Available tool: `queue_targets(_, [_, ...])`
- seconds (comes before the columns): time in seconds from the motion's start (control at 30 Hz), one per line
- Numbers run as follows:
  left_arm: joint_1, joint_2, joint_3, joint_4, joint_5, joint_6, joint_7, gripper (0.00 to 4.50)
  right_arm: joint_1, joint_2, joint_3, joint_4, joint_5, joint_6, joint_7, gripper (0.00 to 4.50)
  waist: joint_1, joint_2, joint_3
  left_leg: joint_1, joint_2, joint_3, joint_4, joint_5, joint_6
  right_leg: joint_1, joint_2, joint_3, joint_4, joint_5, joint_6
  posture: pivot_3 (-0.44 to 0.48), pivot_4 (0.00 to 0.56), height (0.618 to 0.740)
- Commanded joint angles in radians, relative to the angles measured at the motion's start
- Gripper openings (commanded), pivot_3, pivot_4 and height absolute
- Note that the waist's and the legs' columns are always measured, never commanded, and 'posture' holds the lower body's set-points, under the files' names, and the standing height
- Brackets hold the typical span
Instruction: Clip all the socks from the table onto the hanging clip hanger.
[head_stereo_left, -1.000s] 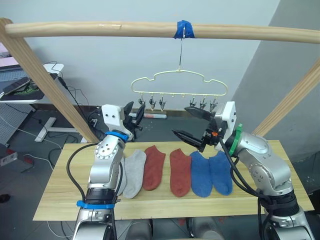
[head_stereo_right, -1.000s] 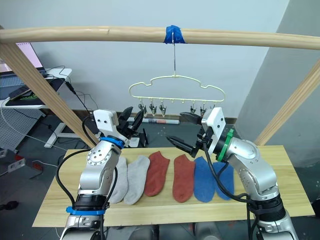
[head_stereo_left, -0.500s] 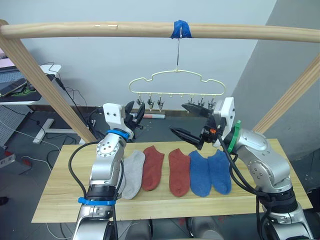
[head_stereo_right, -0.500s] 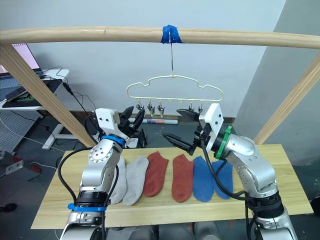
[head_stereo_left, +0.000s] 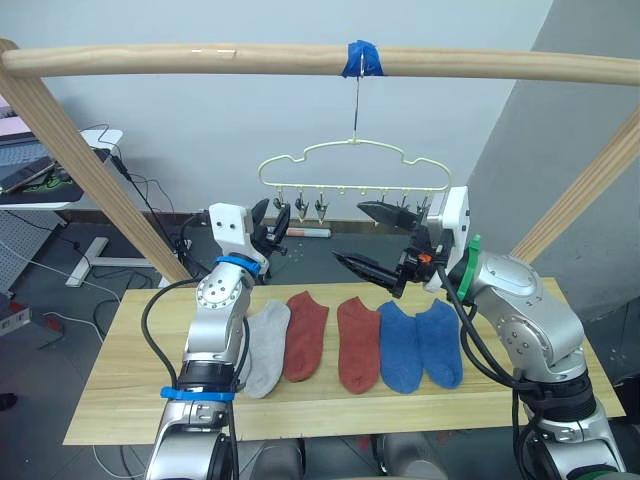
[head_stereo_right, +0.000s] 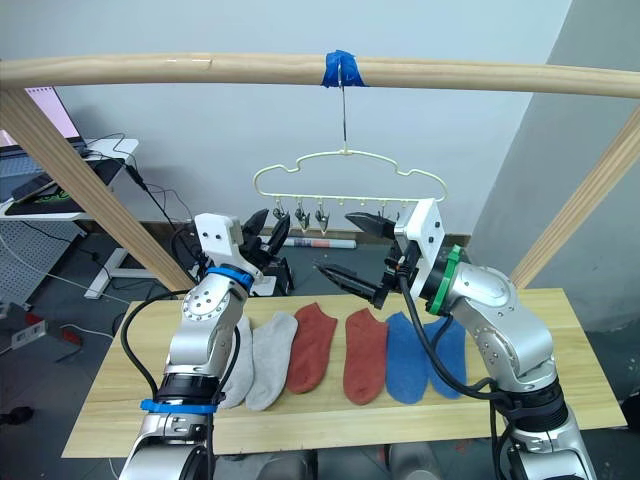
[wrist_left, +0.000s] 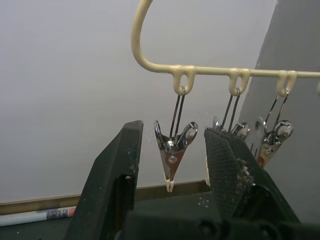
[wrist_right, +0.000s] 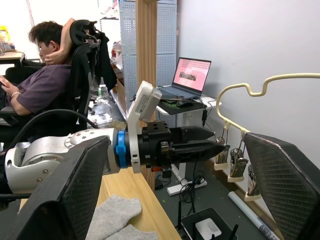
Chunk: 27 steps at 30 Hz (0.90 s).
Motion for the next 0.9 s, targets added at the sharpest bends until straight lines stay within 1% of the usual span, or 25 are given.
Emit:
queue_targets(0.03, [-0.032, -0.002, 0.01, 0.006, 0.008, -0.038, 0.011, 2.11, -0.021, -0.008, -0.014, -0.057, 0.019, 0.003, -0.007, 4.5, -0.002, 0.0, 0.0, 0.0, 0.0, 0.0, 0.0, 0.0, 0.0, 0.0, 0.0, 0.0, 0.0, 0.0, 0.0, -0.173, 0.121, 0.74])
queue_targets(0.37, [-0.059, -0.008, 0.01, 0.055, 0.005, -0.065, 0.012, 2.11, -0.024, -0.019, -0.025, -0.061, 0.027, 0.013, -0.016, 4.5, -0.015, 0.0, 0.0, 0.0, 0.0, 0.0, 0.0, 0.0, 0.0, 0.0, 0.0, 0.0, 0.0, 0.0, 0.0, -0.182, 0.114, 0.74])
queue_targets(0.9, [-0.067, -0.005, 0.023, 0.065, 0.0, -0.062, 0.022, 2.11, -0.002, -0.012, -0.021, -0.058, 0.025, 0.006, -0.021, 4.5, -0.016, 0.0, 0.0, 0.0, 0.0, 0.0, 0.0, 0.0, 0.0, 0.0, 0.0, 0.0, 0.001, 0.0, 0.0, -0.177, 0.121, 0.74])
